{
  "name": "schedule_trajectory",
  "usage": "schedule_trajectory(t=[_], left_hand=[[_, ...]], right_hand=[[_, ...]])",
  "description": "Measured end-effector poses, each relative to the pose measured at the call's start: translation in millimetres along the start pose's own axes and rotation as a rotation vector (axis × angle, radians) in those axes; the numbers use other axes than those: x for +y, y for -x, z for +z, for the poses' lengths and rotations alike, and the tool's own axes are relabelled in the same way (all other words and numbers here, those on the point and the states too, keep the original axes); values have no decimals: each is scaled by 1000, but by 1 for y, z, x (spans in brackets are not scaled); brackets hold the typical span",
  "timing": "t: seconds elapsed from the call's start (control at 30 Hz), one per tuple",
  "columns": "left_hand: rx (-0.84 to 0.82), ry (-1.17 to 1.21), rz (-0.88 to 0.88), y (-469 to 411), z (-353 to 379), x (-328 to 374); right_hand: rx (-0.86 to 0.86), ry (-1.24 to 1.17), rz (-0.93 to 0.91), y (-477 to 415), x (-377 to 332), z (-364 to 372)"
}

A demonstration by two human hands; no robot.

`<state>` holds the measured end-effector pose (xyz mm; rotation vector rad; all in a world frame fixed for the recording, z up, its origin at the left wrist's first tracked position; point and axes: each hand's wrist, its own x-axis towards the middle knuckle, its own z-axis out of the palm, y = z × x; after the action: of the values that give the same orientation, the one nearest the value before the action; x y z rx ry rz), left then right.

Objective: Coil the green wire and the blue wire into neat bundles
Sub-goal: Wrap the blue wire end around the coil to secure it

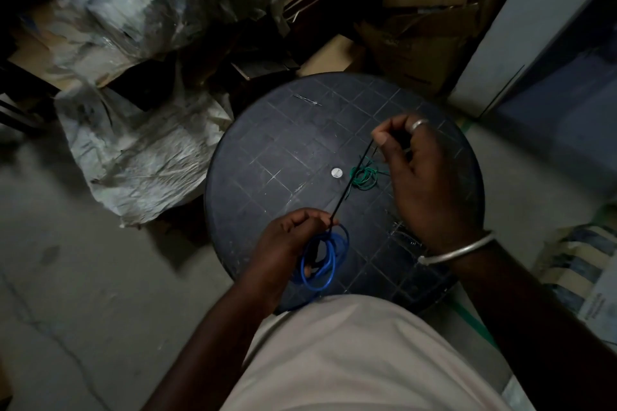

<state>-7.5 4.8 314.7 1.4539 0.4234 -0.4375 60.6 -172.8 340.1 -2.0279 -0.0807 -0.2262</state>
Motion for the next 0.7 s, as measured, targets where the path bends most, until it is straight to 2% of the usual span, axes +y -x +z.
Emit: schedule_trajectory(t=[0.2,0.37,0.5,0.6,0.7], left_hand=[[-129,114,119,0,7,6],[-216,238,135,-5,6,2],[-189,278,165,-14,8,-3],[-154,281,184,-26,11,-5],[-126,382,170,-42,11,-8]], right_hand=[[43,-12,38,-21,-11,-8],[76,-55,125,-33,-6,-5],[123,-54,187,-38,5,5],[199,-143,167,-48,15,15],[162,-232,176,-50,25,25]])
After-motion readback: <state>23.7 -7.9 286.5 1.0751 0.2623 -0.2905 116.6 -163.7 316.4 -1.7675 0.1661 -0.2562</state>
